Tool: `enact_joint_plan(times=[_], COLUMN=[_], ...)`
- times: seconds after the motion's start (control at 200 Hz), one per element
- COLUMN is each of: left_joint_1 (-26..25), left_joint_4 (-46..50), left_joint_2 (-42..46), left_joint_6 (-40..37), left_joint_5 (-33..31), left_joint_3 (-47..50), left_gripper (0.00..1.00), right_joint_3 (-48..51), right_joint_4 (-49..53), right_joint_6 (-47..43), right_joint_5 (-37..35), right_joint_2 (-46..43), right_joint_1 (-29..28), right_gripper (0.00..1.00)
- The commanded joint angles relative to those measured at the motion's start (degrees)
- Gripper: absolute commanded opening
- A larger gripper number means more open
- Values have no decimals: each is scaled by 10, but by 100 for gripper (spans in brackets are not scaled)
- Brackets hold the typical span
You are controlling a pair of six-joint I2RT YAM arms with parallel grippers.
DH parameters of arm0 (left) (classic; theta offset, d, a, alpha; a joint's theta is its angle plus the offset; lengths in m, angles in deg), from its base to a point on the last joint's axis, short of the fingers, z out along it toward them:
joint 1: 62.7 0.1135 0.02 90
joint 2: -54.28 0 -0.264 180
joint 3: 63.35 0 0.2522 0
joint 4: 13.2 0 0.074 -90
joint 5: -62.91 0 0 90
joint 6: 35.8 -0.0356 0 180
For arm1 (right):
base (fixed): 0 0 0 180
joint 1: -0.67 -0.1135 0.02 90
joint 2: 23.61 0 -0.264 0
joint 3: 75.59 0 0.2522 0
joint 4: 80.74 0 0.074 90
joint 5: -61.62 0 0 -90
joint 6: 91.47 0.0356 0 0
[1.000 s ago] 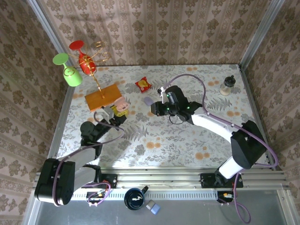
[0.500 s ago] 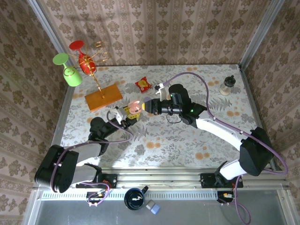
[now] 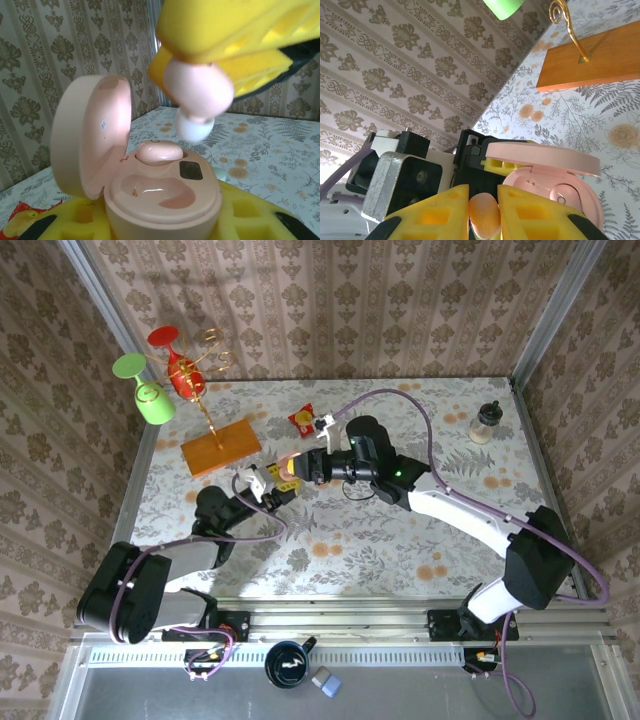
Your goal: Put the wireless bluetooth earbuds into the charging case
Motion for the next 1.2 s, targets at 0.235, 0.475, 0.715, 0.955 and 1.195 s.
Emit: enact_joint_plan(times=[0.235,0.475,0.715,0.955,1.195], left_joint_1=[-4,-6,-6,-7,-7], left_joint_4=[-25,-26,-26,-25,-26], left_joint_2=[0,1,1,9,16], left_joint_6=[-12,-12,-14,-14,-15], left_joint_5=[-2,-29,-72,-69,-68], left_joint_3=[-16,-17,-15,-16,-10], left_gripper=[27,27,26,26,26], right_joint_3=[-28,-22,-23,-29,-49], right_joint_4=[0,-1,19,48,69], right_joint_6=[-11,-3,17,29,32], right_joint_5=[-6,-9,-20,-63,-87], right_joint_2=[30,48,58,81,90], right_joint_1=[-7,-9,-13,-14,-14], right_gripper=[21,22,22,23,28])
